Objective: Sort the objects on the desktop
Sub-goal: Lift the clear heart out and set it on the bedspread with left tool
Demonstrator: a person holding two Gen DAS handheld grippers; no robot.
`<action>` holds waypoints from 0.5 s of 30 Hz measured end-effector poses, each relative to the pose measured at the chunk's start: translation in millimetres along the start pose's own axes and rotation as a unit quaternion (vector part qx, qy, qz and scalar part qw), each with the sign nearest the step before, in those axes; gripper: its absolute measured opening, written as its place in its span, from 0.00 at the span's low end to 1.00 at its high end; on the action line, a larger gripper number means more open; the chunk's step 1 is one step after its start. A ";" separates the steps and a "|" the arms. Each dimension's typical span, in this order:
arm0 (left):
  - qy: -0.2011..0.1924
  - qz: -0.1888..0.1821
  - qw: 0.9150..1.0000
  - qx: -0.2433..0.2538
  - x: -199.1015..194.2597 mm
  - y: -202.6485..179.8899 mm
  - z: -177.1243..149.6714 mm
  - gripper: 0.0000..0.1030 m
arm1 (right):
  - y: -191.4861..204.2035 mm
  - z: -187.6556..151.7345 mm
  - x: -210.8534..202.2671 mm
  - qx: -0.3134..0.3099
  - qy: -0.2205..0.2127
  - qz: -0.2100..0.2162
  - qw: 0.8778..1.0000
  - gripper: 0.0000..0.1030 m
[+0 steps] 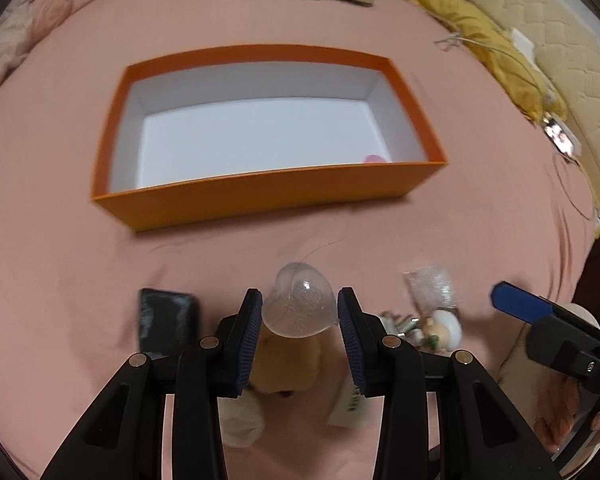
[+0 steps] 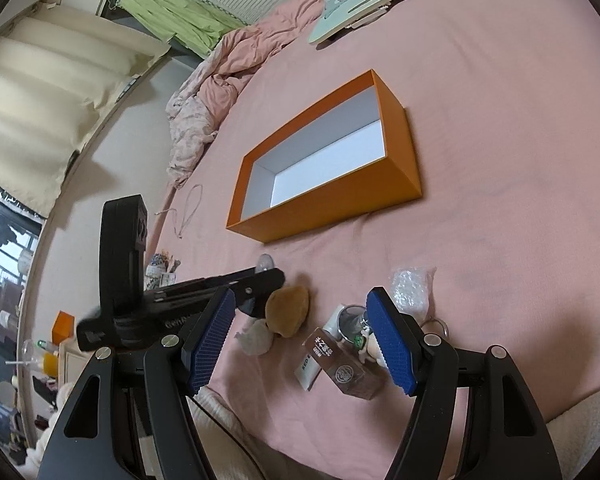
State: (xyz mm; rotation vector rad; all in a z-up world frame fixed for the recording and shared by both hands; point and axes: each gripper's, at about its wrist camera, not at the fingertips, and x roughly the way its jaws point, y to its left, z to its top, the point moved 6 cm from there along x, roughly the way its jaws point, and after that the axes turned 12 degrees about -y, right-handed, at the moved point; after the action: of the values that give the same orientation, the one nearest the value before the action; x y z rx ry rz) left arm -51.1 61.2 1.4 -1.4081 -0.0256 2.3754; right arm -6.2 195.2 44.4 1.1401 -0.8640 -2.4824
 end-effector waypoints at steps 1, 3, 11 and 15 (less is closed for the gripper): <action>0.001 -0.005 1.000 0.003 2.8 -6.1 -0.7 0.36 | -0.2 0.1 0.2 0.000 0.000 -0.001 1.000 0.67; 0.005 -0.010 1.000 0.007 6.6 -12.8 -6.4 0.36 | -0.5 0.4 0.1 0.000 -0.001 -0.001 1.000 0.67; 0.002 0.013 0.999 0.034 24.7 -17.7 -17.7 0.52 | -1.3 0.5 -1.2 0.003 -0.003 0.001 1.000 0.67; -0.045 0.023 0.998 0.037 6.9 -12.2 -15.0 0.70 | -1.7 0.6 -0.2 0.003 -0.002 -0.001 1.000 0.67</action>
State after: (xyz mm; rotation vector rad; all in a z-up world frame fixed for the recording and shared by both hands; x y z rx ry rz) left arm -37.5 72.2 -9.4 -1.2815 0.0709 2.4483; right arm -6.6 196.8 43.8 1.1390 -0.8731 -2.4855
